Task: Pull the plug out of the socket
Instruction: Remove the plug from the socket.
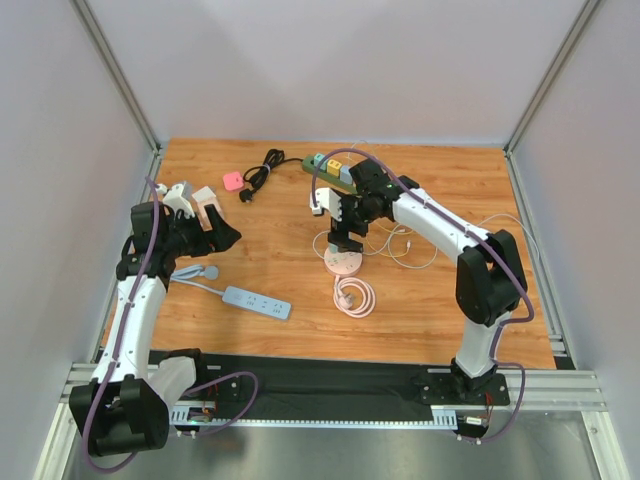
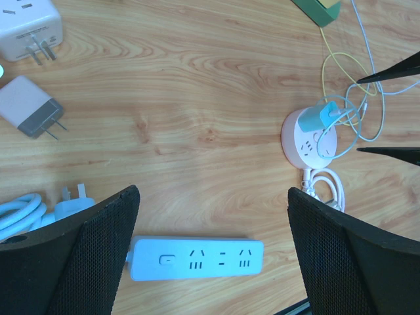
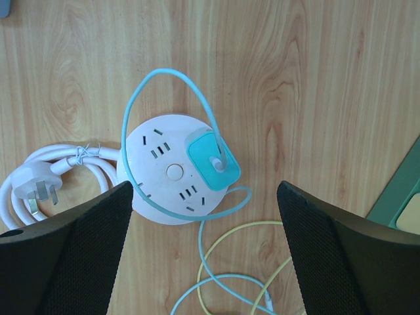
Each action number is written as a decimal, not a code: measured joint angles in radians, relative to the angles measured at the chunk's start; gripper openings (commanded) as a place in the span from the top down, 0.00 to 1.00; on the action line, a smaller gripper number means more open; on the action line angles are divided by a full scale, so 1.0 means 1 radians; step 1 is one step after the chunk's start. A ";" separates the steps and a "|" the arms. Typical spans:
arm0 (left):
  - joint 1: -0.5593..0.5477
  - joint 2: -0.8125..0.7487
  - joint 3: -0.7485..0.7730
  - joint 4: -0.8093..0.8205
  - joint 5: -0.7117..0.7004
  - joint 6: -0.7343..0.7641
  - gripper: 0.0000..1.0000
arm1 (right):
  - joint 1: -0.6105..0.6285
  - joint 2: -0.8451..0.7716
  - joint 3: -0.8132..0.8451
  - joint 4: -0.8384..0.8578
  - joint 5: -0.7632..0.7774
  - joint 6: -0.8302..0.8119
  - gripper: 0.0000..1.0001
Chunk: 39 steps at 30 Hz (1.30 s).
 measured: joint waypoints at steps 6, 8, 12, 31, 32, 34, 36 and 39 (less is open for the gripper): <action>0.000 0.000 0.000 0.000 0.007 0.000 0.00 | 0.000 0.036 0.027 0.003 -0.035 -0.075 0.15; 0.000 0.000 0.000 0.000 0.008 0.000 0.00 | 0.000 0.056 0.031 0.003 -0.041 -0.101 0.17; 0.000 0.000 -0.001 0.001 0.016 -0.001 0.00 | 0.000 0.089 0.031 0.000 -0.042 -0.160 0.22; 0.000 0.014 -0.002 0.006 0.052 -0.005 0.00 | 0.029 0.151 0.044 -0.032 0.002 -0.391 0.47; 0.000 0.015 -0.002 0.006 0.053 -0.005 0.00 | 0.030 0.154 0.044 -0.030 0.011 -0.400 0.48; 0.000 0.016 -0.002 0.007 0.058 -0.006 0.00 | 0.030 0.162 0.044 -0.025 0.019 -0.410 0.49; 0.000 0.016 -0.002 0.008 0.060 -0.006 0.00 | 0.031 0.172 0.044 -0.024 0.029 -0.419 0.52; 0.000 0.018 -0.002 0.008 0.061 -0.006 0.00 | 0.032 0.189 0.044 -0.022 0.043 -0.431 0.59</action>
